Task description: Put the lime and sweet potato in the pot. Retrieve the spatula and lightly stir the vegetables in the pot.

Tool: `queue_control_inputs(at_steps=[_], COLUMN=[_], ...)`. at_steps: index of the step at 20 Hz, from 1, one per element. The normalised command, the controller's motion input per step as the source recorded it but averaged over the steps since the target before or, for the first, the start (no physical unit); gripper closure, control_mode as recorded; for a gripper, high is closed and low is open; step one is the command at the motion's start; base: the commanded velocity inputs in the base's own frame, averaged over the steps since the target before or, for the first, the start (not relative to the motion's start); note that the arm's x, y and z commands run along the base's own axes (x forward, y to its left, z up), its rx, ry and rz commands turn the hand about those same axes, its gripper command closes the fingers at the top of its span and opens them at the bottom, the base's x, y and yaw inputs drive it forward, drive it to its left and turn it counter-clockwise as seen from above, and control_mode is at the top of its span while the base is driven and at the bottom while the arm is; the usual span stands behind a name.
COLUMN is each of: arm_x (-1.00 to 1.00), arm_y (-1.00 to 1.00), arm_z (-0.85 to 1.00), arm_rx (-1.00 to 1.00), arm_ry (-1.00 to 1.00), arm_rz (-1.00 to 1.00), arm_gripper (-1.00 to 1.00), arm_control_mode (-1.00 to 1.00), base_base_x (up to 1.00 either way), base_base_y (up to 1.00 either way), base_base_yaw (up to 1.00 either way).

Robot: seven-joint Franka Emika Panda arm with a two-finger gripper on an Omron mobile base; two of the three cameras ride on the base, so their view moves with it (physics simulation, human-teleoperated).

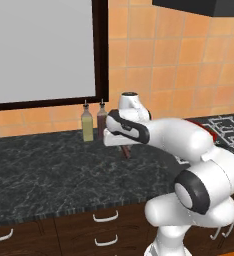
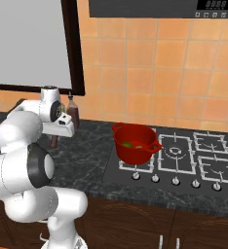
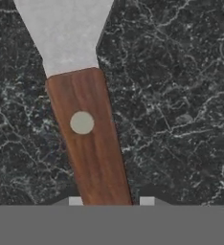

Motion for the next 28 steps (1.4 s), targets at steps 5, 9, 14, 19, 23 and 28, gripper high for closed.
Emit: queue_control_inputs(at_steps=[5,9,14,19,23,28], arm_x=[0.0,0.0,0.01,0.09,0.53,0.39], arm_y=[-0.28,-0.44,-0.72,-0.79,-0.91,-1.0], arm_z=[0.05,0.44,0.77,0.49,0.07,0.0], arm_rx=[0.0,0.05,0.0,-0.04,-0.09,-0.18], arm_ry=[0.03,0.0,0.0,0.0,0.01,0.0], arm_rz=[0.0,0.01,0.0,0.0,0.0,0.1], arm_gripper=[1.0,1.0,1.0,1.0,1.0,1.0], arm_control_mode=[-1.0,-1.0,-1.0,-1.0,-1.0,-1.0], base_base_x=[0.0,0.0,0.0,0.0,0.0,0.0], base_base_y=[0.0,0.0,0.0,0.0,0.0,0.0], base_base_yaw=[0.0,0.0,0.0,0.0,0.0,0.0])
